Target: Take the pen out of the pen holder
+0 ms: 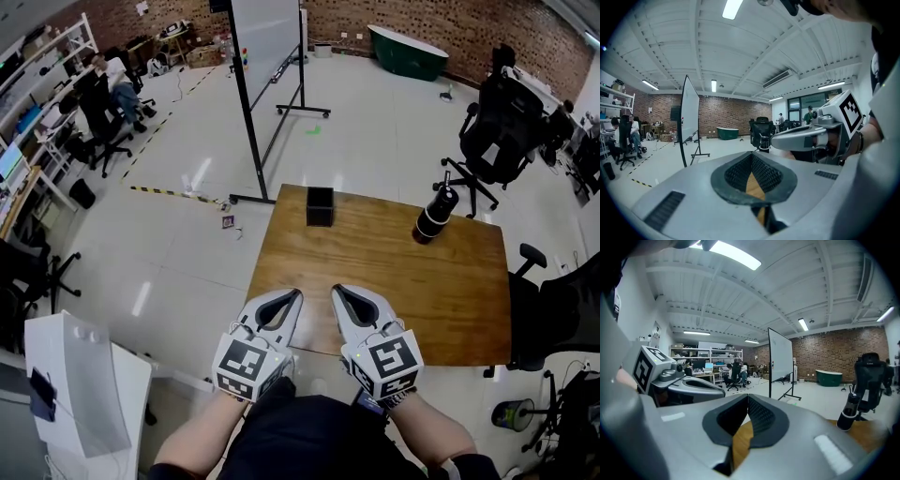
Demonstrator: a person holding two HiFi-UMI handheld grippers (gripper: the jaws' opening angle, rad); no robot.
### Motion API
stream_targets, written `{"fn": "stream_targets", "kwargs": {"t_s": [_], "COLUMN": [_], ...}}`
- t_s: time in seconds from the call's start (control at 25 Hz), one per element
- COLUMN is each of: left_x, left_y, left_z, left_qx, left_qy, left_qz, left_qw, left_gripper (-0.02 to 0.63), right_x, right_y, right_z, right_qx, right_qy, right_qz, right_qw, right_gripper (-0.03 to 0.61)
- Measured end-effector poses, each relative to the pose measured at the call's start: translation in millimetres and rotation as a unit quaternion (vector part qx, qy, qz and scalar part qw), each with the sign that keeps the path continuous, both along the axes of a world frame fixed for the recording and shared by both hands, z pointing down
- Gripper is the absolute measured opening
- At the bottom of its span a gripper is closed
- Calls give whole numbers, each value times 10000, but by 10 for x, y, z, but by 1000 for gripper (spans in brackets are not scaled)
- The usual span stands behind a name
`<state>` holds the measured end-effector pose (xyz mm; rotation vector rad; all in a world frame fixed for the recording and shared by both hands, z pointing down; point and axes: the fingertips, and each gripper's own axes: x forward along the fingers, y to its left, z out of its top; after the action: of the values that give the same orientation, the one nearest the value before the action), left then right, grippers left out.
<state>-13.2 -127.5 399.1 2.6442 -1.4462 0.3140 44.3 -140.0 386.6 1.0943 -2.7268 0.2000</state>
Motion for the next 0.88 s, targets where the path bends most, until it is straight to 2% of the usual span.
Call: {"fn": "stream_targets", "kwargs": {"t_s": [0.4, 0.88], "left_x": [-93, -357], "left_y": [-483, -1405], "left_z": [156, 479], "left_qx": [-109, -431], "left_qy": [73, 245], "left_qz": [134, 422], "left_qw": [9998, 9979], "left_gripper": [5, 5], "right_x": [-150, -455], "right_y": [-526, -1450], "right_z": [171, 565], "right_qx": [-141, -524], "right_qy": [190, 564], "right_qz": [115, 440], "right_qw": [9997, 9961], "right_gripper": [35, 67]}}
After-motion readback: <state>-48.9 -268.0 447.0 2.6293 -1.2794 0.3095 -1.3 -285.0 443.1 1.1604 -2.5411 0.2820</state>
